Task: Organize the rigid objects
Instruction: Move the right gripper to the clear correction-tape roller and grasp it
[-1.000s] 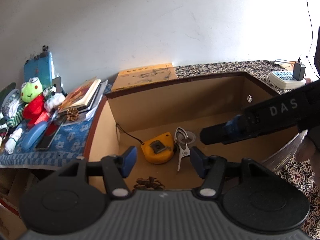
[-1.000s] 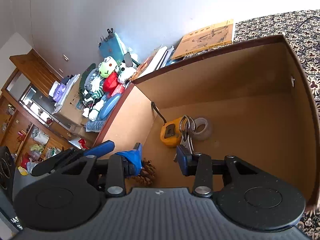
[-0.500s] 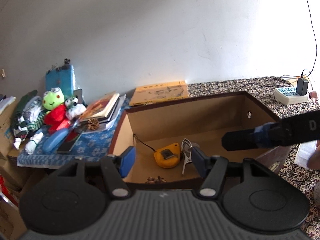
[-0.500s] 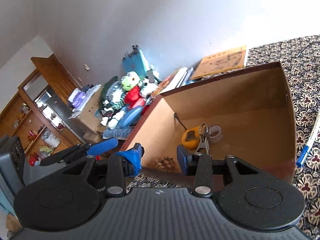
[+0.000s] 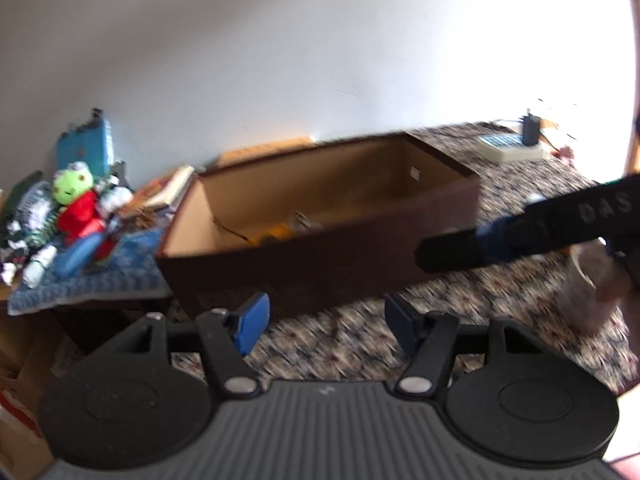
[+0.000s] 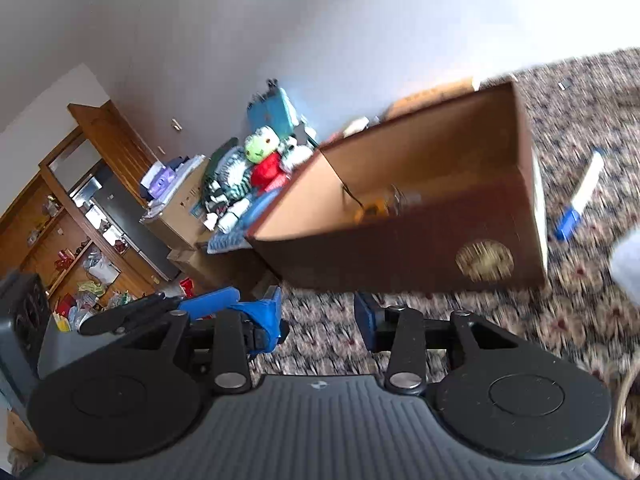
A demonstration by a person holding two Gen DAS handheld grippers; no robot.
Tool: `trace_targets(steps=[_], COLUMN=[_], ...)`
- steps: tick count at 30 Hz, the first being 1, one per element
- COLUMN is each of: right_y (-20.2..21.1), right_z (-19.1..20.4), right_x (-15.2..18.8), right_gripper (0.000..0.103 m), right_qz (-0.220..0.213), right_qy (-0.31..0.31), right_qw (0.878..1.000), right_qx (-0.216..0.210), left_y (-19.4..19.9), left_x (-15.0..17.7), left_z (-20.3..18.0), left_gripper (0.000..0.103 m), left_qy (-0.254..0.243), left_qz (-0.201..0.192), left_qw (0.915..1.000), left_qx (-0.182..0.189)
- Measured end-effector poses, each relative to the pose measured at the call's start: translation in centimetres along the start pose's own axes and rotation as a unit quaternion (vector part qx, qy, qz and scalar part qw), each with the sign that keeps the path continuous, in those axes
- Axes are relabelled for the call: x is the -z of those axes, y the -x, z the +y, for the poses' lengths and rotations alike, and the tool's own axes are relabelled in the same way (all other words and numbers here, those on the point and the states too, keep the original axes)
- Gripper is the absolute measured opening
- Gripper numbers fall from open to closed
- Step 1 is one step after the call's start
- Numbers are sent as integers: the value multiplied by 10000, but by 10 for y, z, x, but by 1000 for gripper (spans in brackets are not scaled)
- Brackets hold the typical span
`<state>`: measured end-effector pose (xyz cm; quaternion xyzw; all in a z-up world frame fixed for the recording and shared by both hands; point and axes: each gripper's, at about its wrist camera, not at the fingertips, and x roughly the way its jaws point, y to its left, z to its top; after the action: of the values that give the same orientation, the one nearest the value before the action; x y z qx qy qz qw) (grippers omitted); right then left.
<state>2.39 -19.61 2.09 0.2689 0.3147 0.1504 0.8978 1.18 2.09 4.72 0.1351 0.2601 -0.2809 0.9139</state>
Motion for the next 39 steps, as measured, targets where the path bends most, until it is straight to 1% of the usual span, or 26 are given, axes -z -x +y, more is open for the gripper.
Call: trace_targets(steps=[5, 7, 11, 14, 16, 21, 30, 32, 34, 35, 36, 39], right_y=[2, 1, 5, 3, 1, -11, -20, -22, -21, -21, -20, -17], right_z=[-17, -22, -24, -24, -27, -38, -46, -49, -53, -54, -55, -59], right_x=[15, 21, 34, 40, 45, 52, 52, 50, 51, 50, 49, 50], right_gripper=[25, 26, 26, 26, 26, 26, 26, 26, 25, 25, 25, 25], right_qz=[211, 288, 358, 403, 421, 655, 757, 780, 767, 767, 770, 768], right_qy=[-391, -502, -595, -589, -694, -1056, -1225, -1259, -1310, -1334, -1344, -1369], right_qw=[9988, 9981, 9973, 9971, 9963, 9918, 9893, 9887, 9883, 9880, 9878, 9876], right_qx=[203, 212, 233, 278, 286, 310, 247, 246, 169, 148, 133, 68], left_y=[-1, -1, -4, -11, -17, -30, -51, -52, -51, -52, -52, -53], left_x=[30, 39, 51, 58, 60, 66, 64, 65, 65, 65, 64, 64], left_z=[-13, -15, -17, -20, -22, -23, -19, -20, -19, -18, -18, -17], left_gripper=[67, 67, 68, 68, 68, 68, 68, 68, 65, 55, 50, 47], left_qy=[-116, -129, -63, -118, -151, -86, 18, 20, 31, 45, 58, 113], left_qz=[144, 195, 282, 397, 491, 644, 798, 772, 745, 724, 725, 698], left_qw=[9986, 9979, 9959, 9941, 9924, 9908, 9885, 9882, 9884, 9886, 9885, 9882], left_qx=[495, 609, 862, 1007, 1118, 1184, 1286, 1320, 1325, 1319, 1327, 1359])
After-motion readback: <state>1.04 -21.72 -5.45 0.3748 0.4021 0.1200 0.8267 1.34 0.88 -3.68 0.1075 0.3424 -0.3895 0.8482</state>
